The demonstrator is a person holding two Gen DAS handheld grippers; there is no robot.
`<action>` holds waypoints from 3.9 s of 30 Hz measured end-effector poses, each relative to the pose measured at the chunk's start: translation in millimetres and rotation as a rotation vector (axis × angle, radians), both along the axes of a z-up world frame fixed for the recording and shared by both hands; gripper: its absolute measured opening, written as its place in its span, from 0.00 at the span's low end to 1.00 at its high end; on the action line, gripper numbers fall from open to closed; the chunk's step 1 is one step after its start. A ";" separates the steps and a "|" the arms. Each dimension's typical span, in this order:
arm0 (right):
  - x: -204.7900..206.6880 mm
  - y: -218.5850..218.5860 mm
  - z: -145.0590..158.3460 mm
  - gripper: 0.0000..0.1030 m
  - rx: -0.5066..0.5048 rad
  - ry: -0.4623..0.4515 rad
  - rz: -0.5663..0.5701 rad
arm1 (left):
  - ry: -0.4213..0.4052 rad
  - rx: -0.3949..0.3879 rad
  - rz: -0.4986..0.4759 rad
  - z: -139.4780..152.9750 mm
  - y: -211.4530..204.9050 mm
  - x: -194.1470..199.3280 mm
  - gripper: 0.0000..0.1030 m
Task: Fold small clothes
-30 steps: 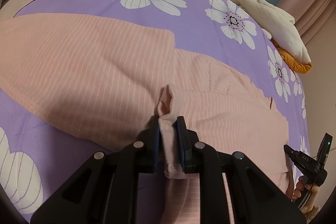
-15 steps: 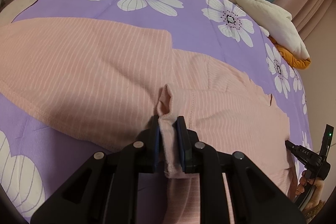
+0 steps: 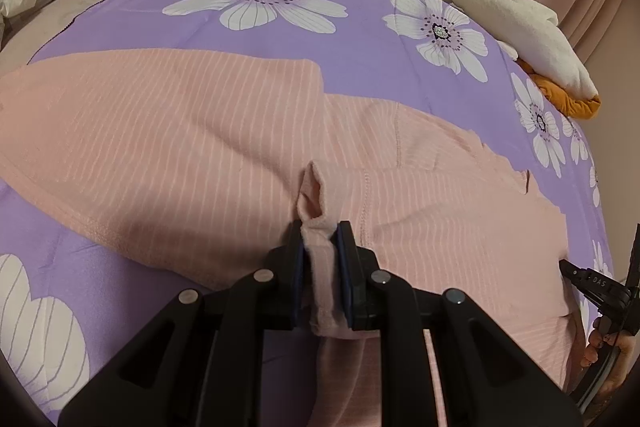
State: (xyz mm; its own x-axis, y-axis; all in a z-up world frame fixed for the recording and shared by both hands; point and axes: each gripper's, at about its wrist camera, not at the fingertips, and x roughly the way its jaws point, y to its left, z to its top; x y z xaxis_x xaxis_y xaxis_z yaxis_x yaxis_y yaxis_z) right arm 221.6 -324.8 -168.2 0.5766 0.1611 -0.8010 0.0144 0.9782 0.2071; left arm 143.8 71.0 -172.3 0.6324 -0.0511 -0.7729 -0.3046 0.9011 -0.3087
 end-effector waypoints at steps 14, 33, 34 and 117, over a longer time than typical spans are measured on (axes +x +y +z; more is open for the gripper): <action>-2.0 -5.3 -0.2 0.06 0.043 -0.001 -0.014 | 0.049 0.003 0.020 5.2 -3.9 -2.0 0.20; -60.3 5.8 87.1 0.71 0.010 -0.149 0.041 | 0.012 -0.116 0.370 55.4 107.4 -76.3 0.82; -63.3 7.9 91.2 0.71 0.013 -0.164 0.052 | 0.015 -0.128 0.401 54.0 119.4 -80.0 0.82; -71.8 -2.7 88.7 0.71 0.165 -0.152 0.054 | -0.120 -0.103 -0.281 72.6 -131.4 23.2 0.05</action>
State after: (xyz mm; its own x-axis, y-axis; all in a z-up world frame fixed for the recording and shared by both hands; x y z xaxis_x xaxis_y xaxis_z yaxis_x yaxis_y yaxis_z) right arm 149.8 -327.5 -79.5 0.6760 0.3167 -0.6654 -0.0806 0.9293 0.3604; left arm 167.1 -60.4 -99.7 0.6690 -0.3110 -0.6751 -0.0039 0.9068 -0.4216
